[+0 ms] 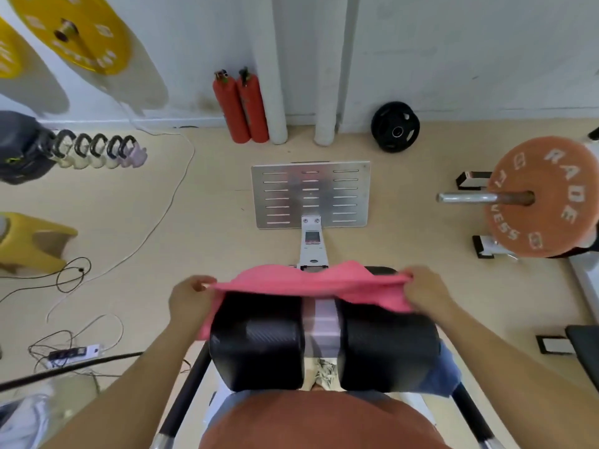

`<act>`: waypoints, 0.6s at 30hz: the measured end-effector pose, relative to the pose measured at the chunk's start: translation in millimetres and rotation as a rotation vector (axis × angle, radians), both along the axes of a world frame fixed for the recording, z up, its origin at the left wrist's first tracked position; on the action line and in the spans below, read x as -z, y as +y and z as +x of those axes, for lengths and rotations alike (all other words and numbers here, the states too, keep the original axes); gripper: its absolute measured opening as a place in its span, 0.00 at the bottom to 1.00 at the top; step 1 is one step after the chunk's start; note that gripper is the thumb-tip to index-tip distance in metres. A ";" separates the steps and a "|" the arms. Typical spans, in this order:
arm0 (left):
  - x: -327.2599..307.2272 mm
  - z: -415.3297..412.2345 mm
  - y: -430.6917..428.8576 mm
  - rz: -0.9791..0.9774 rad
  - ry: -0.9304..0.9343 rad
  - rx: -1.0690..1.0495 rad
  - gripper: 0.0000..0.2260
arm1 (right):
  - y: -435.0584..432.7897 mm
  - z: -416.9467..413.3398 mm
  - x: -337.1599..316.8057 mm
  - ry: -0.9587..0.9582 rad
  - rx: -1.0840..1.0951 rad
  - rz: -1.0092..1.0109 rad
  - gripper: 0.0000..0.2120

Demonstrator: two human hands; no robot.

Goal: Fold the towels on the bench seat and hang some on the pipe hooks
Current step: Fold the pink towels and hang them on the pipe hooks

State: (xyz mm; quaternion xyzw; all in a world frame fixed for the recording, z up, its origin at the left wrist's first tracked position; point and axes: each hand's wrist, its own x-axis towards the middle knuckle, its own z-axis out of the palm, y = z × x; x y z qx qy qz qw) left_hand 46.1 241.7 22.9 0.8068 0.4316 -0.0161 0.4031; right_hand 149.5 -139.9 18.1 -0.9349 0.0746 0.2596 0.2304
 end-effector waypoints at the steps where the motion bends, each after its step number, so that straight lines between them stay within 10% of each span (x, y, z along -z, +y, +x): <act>1: -10.2 10.7 1.8 0.067 -0.080 -0.022 0.08 | 4.2 16.8 -11.7 -0.120 0.058 0.035 0.16; 5: -41.2 17.9 -0.1 0.227 -0.257 0.001 0.09 | 4.4 15.1 -35.3 -0.524 0.178 0.253 0.14; 14: 14.4 -57.0 -14.3 0.038 0.207 0.241 0.16 | -50.1 -70.0 21.0 -0.012 0.157 -0.125 0.14; 18: 18.9 -47.6 -14.3 -0.040 0.227 0.105 0.08 | -41.9 -64.3 21.6 0.031 0.405 0.139 0.15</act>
